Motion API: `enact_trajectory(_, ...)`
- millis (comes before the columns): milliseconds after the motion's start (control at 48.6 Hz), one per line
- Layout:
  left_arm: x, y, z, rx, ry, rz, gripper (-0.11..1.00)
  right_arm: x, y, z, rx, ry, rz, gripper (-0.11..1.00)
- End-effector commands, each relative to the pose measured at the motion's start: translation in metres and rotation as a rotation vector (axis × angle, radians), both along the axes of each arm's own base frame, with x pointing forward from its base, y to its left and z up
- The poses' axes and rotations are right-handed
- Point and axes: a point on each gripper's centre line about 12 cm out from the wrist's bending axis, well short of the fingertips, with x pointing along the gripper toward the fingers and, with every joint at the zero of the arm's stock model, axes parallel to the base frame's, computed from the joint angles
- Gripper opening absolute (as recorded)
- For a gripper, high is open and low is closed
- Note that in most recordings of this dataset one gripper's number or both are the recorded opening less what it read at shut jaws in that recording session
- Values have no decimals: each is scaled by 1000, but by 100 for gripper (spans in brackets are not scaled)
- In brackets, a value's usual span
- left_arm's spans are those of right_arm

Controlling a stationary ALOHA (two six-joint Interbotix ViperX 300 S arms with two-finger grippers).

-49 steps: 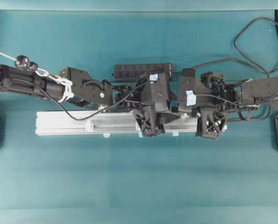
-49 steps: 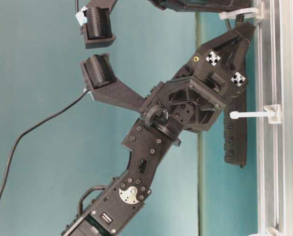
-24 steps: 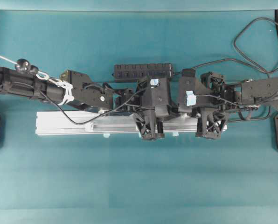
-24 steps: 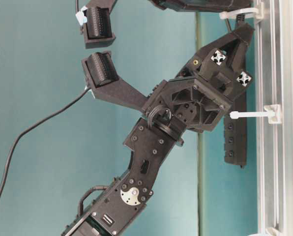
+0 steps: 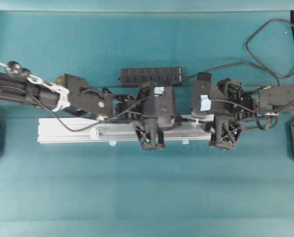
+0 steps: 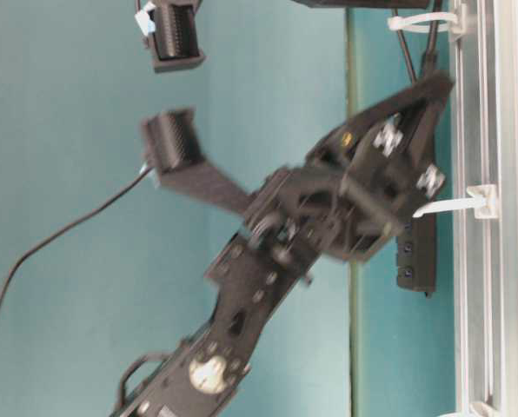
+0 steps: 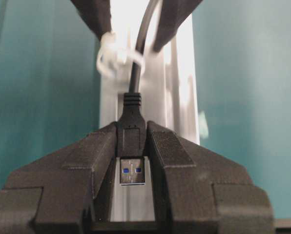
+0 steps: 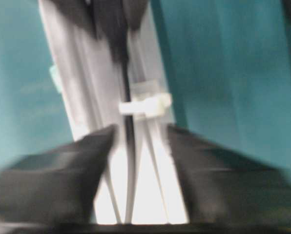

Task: Pass the USB cable through three rings with both arms.
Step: 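Grasp the plug with the left gripper and open the right gripper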

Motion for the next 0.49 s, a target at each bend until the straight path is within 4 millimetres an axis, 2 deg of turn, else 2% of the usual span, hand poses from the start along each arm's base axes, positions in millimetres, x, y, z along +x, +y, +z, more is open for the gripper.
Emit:
enact_trajectory(0,-3,-2,19,3,-38,-3,22,0,0,8,7,-23,-17,39)
enact_trajectory(82,-7,-3,25,2,-48,-4,22,-1,1,11,5,-23,-17,66)
enact_trajectory(165,-10,-4,32,4,-60,-6,22,-1,1,17,3,-31,-17,85)
enact_trajectory(329,-14,-4,47,13,-88,-10,22,7,1,33,-4,-87,-8,79)
enact_trajectory(473,-17,-4,59,37,-111,-24,22,21,8,42,-8,-114,22,79)
